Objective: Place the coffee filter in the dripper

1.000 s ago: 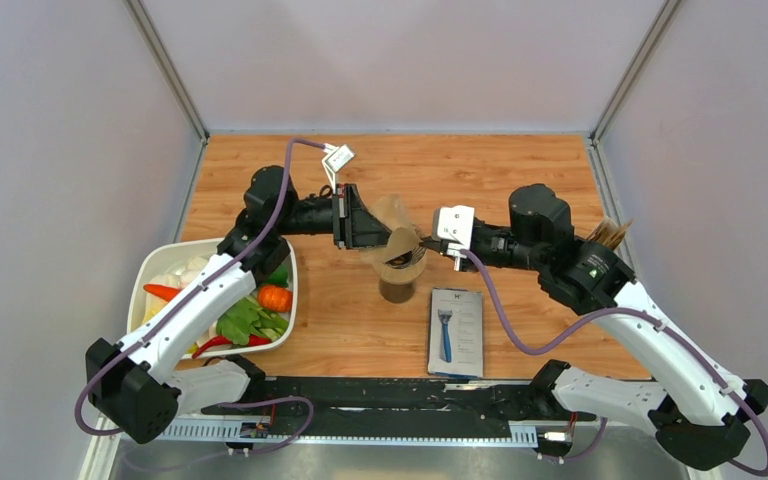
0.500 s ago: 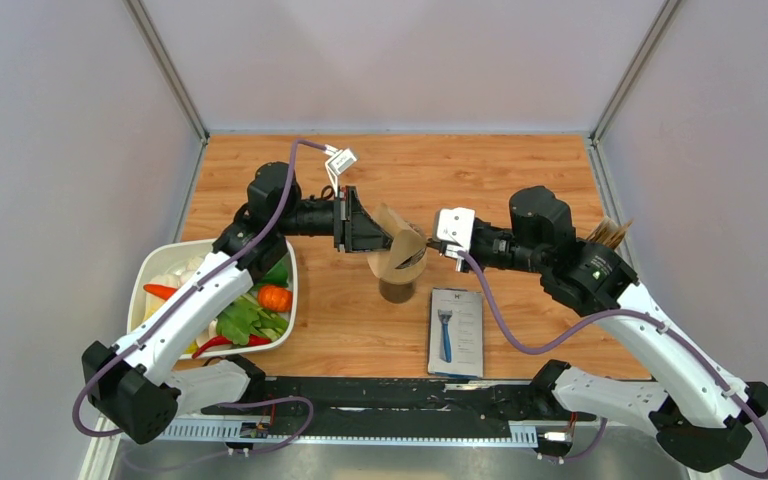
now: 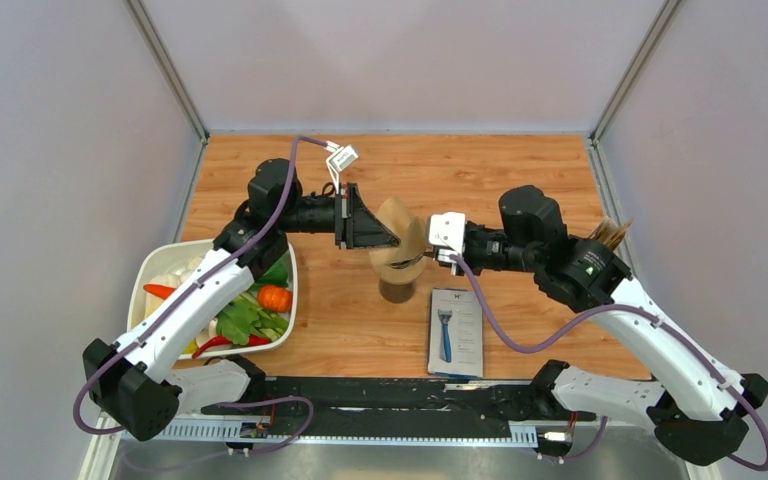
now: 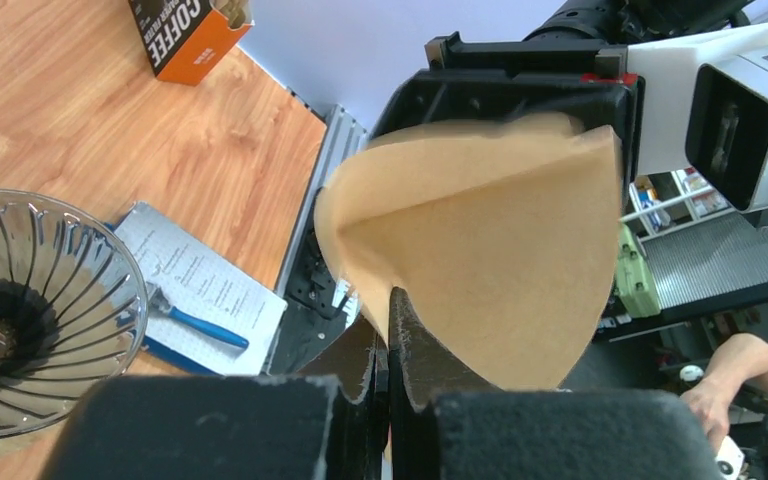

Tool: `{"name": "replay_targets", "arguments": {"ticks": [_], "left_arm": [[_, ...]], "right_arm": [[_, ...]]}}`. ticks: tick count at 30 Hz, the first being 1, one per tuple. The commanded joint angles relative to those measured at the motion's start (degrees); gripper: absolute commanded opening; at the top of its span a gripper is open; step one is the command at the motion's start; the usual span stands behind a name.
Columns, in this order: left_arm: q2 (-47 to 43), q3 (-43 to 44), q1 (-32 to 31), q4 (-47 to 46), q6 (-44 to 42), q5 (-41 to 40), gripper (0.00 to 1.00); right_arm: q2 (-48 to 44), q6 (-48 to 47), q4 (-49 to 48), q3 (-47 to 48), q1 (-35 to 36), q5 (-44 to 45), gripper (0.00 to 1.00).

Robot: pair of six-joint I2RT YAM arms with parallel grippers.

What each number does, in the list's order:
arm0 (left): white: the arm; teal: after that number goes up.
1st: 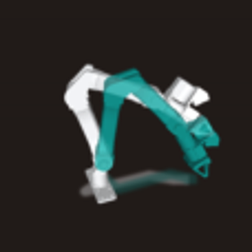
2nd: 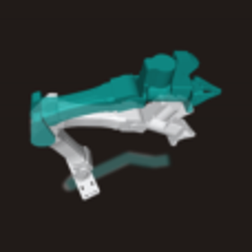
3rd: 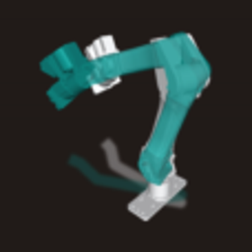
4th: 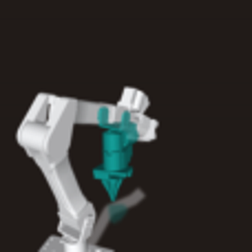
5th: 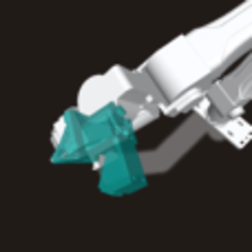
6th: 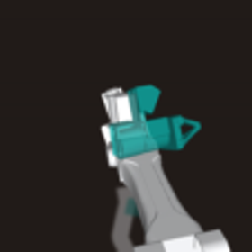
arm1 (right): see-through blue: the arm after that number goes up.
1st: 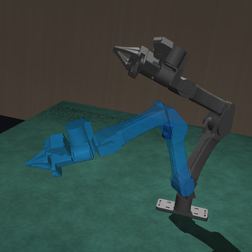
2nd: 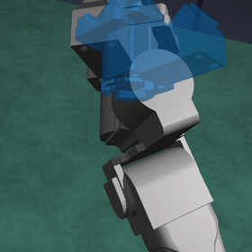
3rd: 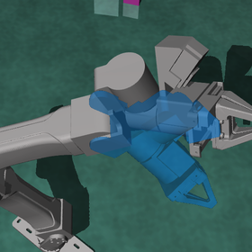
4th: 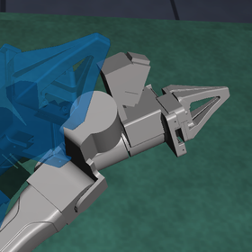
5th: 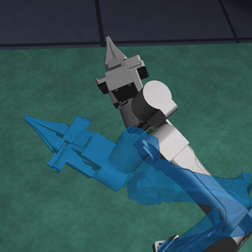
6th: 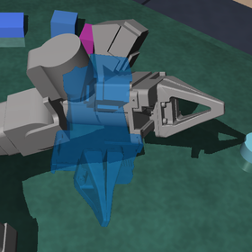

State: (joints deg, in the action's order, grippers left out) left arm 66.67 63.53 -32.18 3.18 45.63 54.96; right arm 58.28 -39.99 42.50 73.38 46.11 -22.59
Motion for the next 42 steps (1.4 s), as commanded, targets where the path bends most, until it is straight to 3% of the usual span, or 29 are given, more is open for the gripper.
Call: {"name": "replay_targets", "arguments": {"ticks": [1,6,9,12,23,28,35,39,42], "left_arm": [[-0.4,2.4,0.1,-1.9,-4.6,2.7,0.00],[-0.3,3.1,1.8,-0.7,-12.1,8.9,0.00],[-0.4,4.7,1.9,4.1,-20.0,13.4,0.00],[0.1,7.7,1.9,9.7,-29.7,14.8,0.00],[2.6,15.2,-3.6,28.1,-50.3,10.5,0.00],[3.1,16.2,-5.3,30.4,-53.0,8.9,0.00],[4.1,17.8,-6.7,31.4,-54.0,7.9,0.00],[4.0,18.0,-7.0,30.3,-53.2,7.9,0.00],[3.7,17.9,-7.3,29.9,-52.8,8.4,0.00]], "right_arm": [[-0.4,1.7,1.7,4.5,0.2,-1.4,0.39],[-4.0,5.1,3.7,5.5,0.2,-3.5,0.86],[-6.2,8.7,4.6,5.8,0.2,-5.8,1.00],[-6.6,12.1,4.8,6.2,0.2,-8.4,1.00],[-1.1,20.5,2.8,7.5,0.0,-15.4,1.00],[0.1,22.6,2.3,6.9,0.0,-17.5,0.98],[1.2,22.8,1.5,6.4,0.0,-20.6,0.74],[1.8,23.9,1.0,5.9,0.1,-21.1,0.77],[1.8,23.5,0.8,5.4,0.0,-20.9,0.70]]}}
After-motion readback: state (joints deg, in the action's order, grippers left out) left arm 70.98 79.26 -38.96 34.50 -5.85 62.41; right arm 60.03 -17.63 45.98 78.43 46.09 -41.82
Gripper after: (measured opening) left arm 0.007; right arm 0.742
